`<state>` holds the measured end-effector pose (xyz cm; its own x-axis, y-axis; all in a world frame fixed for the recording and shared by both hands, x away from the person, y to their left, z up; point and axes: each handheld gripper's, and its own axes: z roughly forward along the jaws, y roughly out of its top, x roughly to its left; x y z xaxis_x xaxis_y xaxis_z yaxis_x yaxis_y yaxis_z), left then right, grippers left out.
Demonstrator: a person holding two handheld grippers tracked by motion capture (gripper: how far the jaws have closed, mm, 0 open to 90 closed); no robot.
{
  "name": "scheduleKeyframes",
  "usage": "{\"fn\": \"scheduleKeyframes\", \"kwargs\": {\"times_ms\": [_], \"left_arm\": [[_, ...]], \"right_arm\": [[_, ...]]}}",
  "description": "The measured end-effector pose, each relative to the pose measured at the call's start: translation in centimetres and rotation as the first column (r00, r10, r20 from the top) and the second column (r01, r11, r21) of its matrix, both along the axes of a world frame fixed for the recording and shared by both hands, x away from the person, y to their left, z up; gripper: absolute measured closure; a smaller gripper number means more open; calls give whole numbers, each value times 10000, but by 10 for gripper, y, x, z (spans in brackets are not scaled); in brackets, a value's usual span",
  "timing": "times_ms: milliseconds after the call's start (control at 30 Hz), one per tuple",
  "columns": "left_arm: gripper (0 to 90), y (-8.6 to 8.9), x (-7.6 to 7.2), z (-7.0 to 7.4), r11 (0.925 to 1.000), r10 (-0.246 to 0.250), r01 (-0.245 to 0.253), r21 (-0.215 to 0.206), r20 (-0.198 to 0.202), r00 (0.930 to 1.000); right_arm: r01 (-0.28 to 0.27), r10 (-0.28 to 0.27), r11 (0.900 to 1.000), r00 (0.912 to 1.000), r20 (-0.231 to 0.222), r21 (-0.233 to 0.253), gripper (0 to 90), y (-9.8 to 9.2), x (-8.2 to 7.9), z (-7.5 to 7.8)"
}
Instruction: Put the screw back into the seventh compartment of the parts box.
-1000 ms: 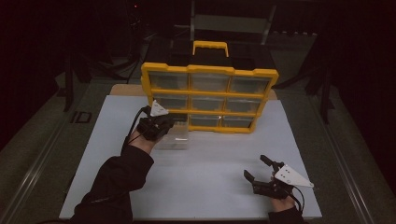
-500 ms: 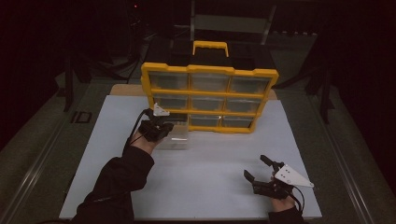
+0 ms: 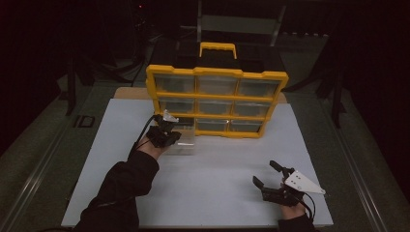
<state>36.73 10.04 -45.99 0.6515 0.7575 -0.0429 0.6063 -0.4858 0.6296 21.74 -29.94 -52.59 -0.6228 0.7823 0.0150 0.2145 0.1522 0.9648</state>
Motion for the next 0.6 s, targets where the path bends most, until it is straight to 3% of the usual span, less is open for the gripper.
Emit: {"fn": "scheduleKeyframes", "kwargs": {"times_ms": [267,467,600], "left_arm": [[763,4,-1,5,9997,196,-195,-163,26,9998],[597,4,-8,14,9994,177,-170,-301,247,9995],[425,4,-13,22,9993,187,-170,-340,522,9985]], "right_arm": [[-16,16,10000,10000,22,3,136,0,0,0],[-16,16,10000,10000,-9,17,136,0,0,0],[-18,18,10000,10000,-6,15,135,0,0,0]]}}
